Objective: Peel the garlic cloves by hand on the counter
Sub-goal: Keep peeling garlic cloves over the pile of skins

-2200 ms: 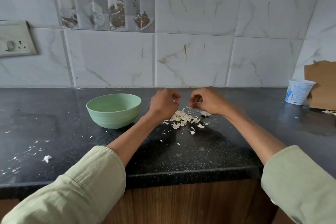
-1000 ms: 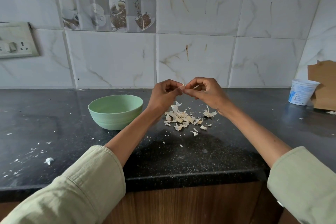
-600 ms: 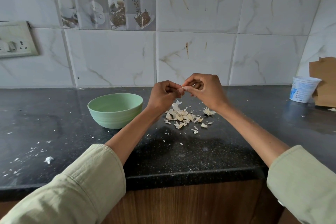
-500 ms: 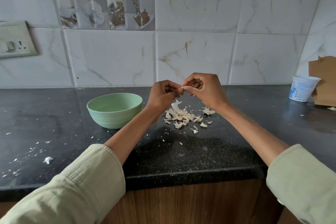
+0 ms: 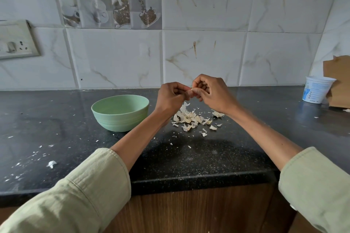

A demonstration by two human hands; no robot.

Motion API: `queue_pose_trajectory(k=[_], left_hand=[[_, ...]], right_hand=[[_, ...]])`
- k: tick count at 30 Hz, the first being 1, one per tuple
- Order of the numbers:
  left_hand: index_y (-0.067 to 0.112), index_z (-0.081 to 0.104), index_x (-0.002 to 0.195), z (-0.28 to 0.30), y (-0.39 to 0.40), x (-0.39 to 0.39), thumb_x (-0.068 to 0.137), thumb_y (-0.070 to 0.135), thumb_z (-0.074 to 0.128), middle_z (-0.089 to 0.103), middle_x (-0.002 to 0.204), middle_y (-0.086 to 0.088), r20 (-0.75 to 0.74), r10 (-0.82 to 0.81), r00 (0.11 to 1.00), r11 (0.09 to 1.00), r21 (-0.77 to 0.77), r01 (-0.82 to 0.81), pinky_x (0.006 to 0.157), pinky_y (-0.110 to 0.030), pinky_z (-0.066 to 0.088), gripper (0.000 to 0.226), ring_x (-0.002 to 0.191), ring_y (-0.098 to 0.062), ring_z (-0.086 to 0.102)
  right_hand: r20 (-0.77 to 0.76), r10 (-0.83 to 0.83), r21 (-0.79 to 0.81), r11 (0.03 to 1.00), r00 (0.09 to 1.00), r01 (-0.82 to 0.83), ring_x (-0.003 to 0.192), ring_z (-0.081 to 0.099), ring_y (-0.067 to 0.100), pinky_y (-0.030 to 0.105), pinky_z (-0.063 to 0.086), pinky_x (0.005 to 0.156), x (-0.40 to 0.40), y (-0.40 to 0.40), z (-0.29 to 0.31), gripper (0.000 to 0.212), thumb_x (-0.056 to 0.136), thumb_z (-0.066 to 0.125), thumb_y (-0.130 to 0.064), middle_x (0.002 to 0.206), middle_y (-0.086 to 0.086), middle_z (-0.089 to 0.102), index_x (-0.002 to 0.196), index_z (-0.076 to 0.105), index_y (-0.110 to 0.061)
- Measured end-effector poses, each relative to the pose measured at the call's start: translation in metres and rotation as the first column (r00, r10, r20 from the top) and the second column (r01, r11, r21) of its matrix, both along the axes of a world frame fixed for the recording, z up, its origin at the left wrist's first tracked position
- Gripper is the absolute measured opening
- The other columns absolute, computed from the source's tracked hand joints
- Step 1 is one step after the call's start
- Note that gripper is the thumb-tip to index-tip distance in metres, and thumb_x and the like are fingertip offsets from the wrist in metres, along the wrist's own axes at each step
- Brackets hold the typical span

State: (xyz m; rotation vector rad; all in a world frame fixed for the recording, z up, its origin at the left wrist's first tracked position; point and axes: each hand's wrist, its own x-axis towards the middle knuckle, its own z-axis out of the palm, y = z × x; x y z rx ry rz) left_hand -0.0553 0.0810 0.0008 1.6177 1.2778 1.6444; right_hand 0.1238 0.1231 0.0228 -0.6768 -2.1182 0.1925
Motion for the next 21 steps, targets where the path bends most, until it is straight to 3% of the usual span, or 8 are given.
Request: queue_pose_trajectory(k=[5,11,21], left_hand=[[0.004,0.079,0.095,-0.0004,-0.0018,0.0005,0.090,0.008,0.083,0.080,0.084,-0.011,0.006,0.004,1.000,1.000,0.006,-0.004,0.066,-0.018,0.053,0.008,0.074,-0.014,0.072],[0.005,0.079,0.095,-0.0019,-0.0016,-0.0006,0.092,0.005,0.080,0.079,0.081,-0.008,-0.032,0.000,0.999,1.000,0.021,0.001,0.068,-0.021,0.056,0.004,0.074,-0.015,0.072],[0.004,0.078,0.098,0.0033,-0.0022,-0.0011,0.093,0.009,0.080,0.080,0.085,-0.010,0.032,0.020,0.999,1.000,0.017,-0.020,0.064,-0.014,0.052,0.007,0.071,-0.006,0.071]], right_hand=[[0.052,-0.009,0.059,0.998,0.999,0.006,0.066,0.067,0.011,0.038,0.060,0.068,-0.0006,-0.0023,0.0011,0.007,0.099,0.071,-0.006,0.079,0.000,0.072,0.097,0.064,-0.009],[0.117,-0.016,0.080,0.997,0.993,0.006,0.066,0.064,0.015,0.043,0.056,0.068,0.0013,-0.0016,0.0008,0.010,0.101,0.069,-0.010,0.074,-0.005,0.066,0.098,0.060,-0.013],[-0.060,0.013,-0.037,0.999,0.998,-0.016,0.067,0.072,0.022,0.047,0.063,0.065,-0.0015,-0.0051,0.0007,0.007,0.099,0.073,-0.013,0.079,0.001,0.072,0.102,0.067,-0.011]])
